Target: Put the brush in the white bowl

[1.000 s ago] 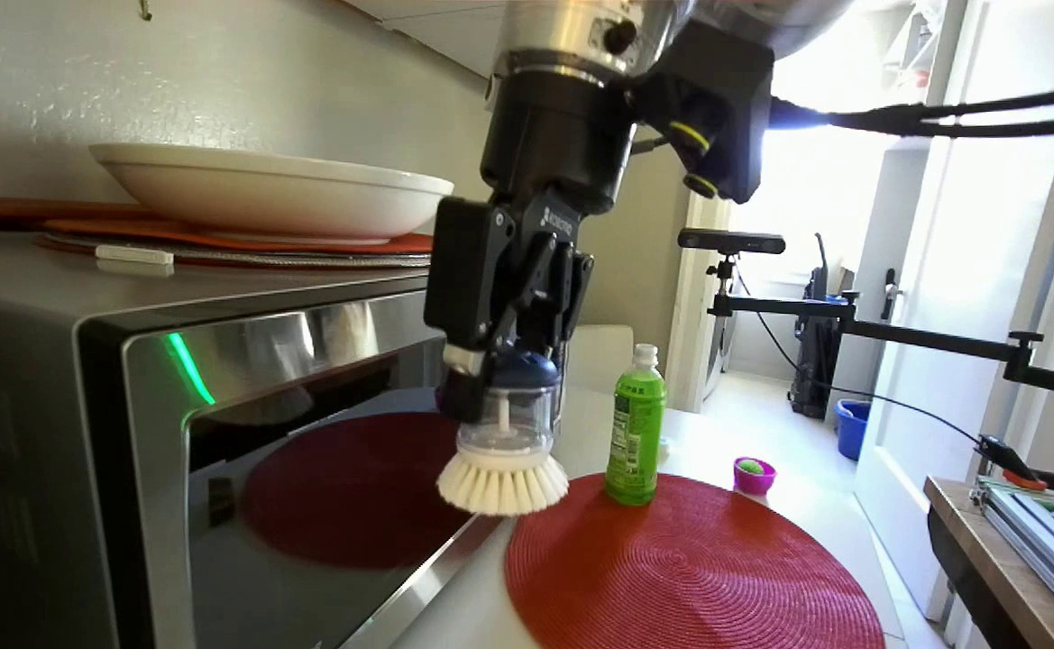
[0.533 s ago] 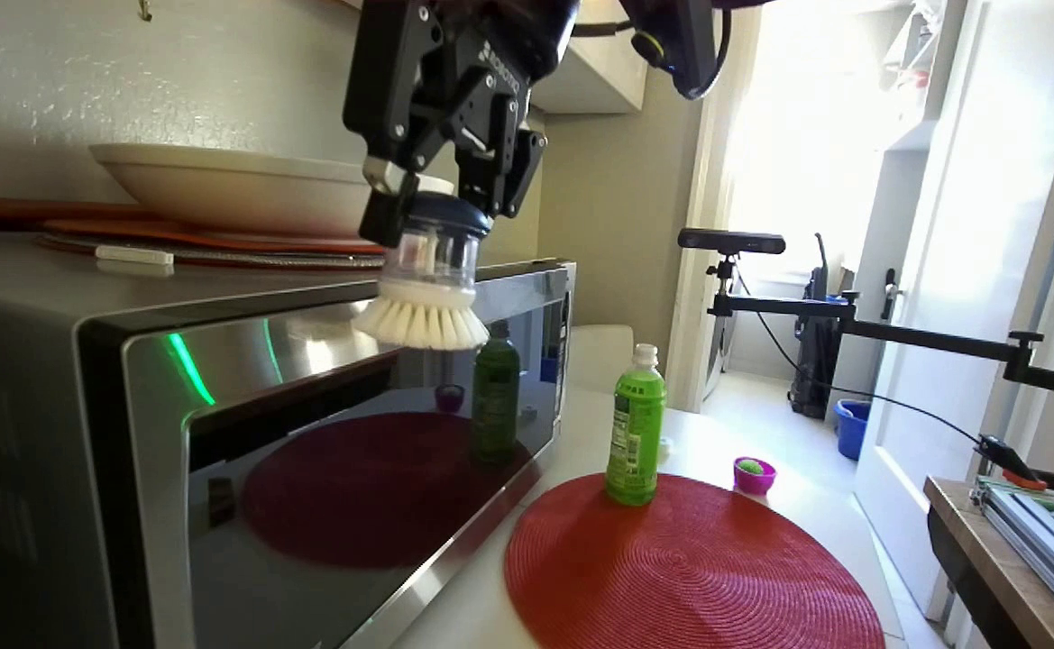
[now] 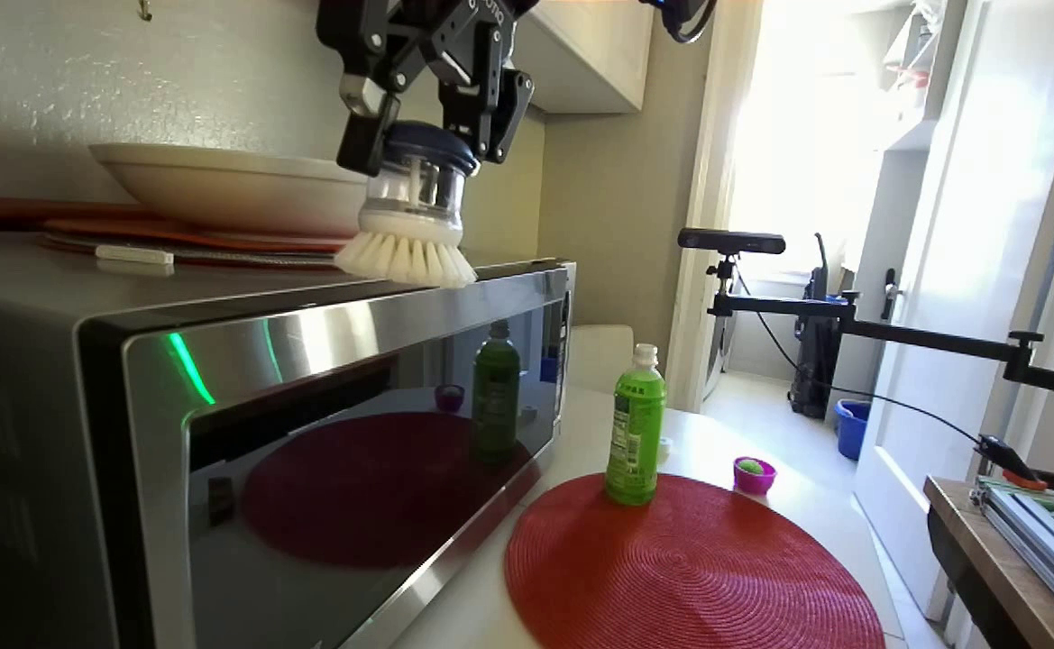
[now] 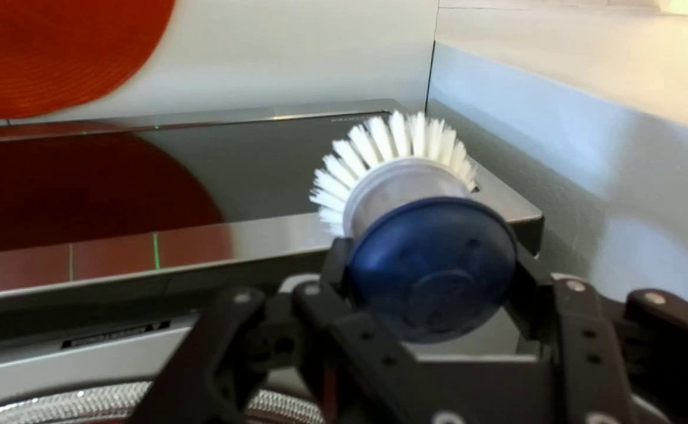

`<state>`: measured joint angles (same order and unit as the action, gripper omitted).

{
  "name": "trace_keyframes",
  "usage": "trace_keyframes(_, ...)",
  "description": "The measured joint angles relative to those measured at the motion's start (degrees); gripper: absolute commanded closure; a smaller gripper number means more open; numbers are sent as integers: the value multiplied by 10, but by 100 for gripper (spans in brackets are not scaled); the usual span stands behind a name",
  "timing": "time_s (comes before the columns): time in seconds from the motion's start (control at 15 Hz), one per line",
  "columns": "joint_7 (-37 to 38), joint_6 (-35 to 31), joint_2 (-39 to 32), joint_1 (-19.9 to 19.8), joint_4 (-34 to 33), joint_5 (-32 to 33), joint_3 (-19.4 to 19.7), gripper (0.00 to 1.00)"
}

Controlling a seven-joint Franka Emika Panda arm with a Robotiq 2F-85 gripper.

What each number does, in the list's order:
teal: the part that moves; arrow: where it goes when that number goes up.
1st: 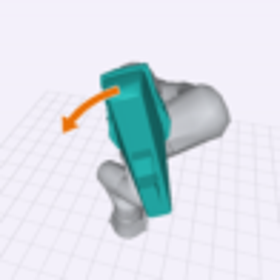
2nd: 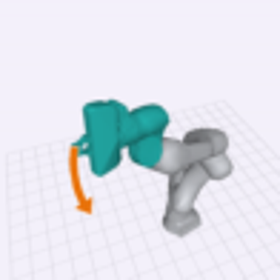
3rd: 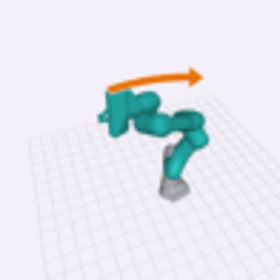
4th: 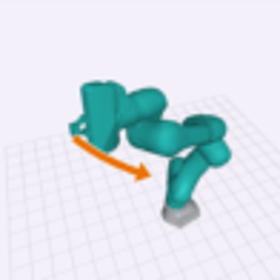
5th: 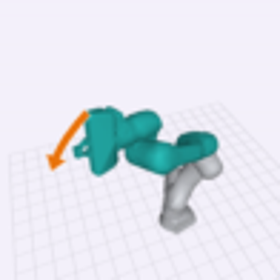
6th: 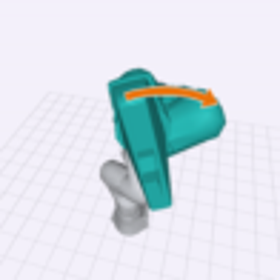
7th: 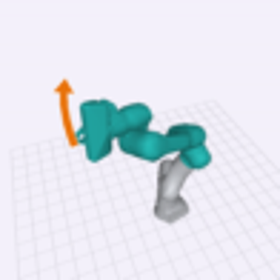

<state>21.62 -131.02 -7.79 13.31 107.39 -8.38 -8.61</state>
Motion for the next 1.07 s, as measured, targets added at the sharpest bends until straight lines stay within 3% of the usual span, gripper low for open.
trace_keyframes(0.53, 1, 41, -64, -21, -118, 32, 26, 63)
trace_keyframes(1.07, -1, 144, -89, -20, -219, 32, 20, 63)
